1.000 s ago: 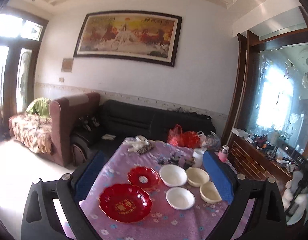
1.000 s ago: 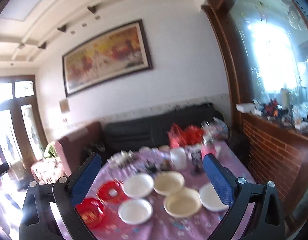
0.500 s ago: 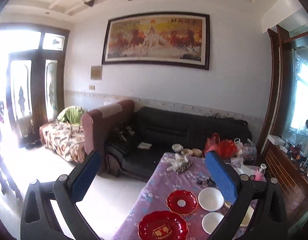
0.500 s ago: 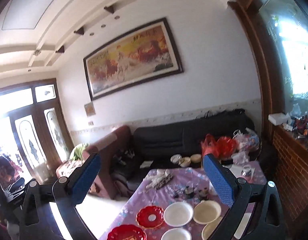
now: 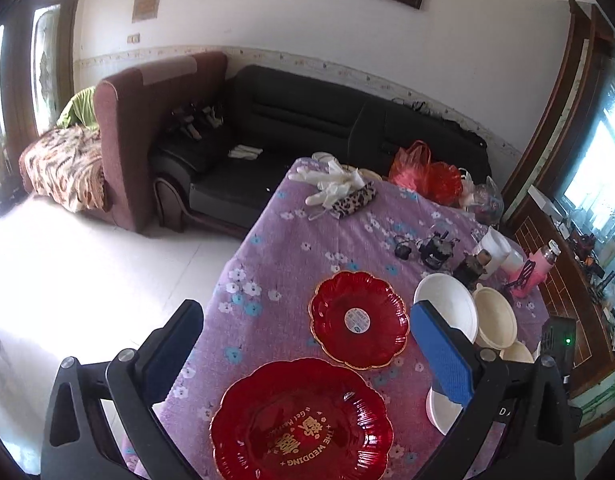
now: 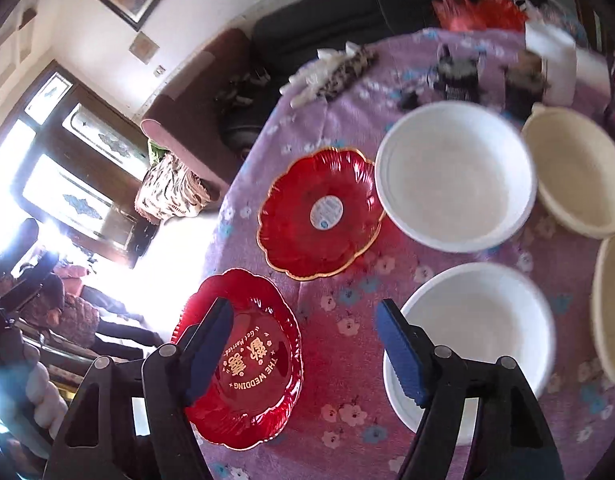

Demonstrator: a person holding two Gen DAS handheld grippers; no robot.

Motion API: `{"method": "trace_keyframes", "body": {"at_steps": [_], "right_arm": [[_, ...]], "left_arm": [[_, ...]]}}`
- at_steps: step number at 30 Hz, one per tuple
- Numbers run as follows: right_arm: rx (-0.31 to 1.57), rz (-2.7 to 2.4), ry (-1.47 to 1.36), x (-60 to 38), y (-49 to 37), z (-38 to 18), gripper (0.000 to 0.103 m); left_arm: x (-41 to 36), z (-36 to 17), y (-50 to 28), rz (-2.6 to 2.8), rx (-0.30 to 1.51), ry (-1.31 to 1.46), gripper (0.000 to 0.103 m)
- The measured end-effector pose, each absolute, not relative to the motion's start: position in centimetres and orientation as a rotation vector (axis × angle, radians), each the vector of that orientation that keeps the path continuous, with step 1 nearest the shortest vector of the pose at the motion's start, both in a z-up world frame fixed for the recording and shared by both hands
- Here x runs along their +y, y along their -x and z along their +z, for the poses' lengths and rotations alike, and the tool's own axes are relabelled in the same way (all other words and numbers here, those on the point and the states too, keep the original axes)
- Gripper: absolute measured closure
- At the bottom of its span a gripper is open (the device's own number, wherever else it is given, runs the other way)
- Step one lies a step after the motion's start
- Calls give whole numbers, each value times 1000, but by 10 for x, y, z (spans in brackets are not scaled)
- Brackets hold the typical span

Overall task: Organize plates and bowls
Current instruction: 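Move both grippers toward the smaller red scalloped plate, then close both grippers on the rim of the smaller red plate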

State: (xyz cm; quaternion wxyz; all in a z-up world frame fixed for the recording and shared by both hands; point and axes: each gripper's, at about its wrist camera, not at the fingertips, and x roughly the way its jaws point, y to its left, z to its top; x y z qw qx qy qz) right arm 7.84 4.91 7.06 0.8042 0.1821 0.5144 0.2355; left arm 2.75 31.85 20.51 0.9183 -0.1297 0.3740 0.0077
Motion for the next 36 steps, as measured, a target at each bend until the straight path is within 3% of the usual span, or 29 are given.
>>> {"method": "trace_keyframes", "body": {"at_steps": [3, 5, 7, 16, 33, 34, 35, 36], "right_arm": [[1130, 483, -403, 53, -95, 61, 25], [1159, 468, -415, 58, -103, 58, 25], [1178, 461, -418, 65, -111, 58, 25], [1240, 364, -415, 79, -142, 27, 25], [1238, 280, -433, 89, -159, 8, 25], [1239, 279, -434, 90, -159, 8, 25], [1239, 282, -433, 90, -159, 9, 25], [1239, 286, -432, 92, -161, 9, 26]], "left_arm": [[316, 179, -63, -4, 833, 264, 2], [313, 160, -85, -22, 905, 263, 17], [310, 137, -107, -48, 981, 271, 25], [310, 65, -175, -37, 1152, 331, 26], [277, 19, -218, -107, 1294, 303, 26], [273, 19, -218, -125, 1301, 290, 28], [269, 19, -218, -140, 1309, 280, 42], [267, 20, -217, -134, 1312, 259, 48]]}}
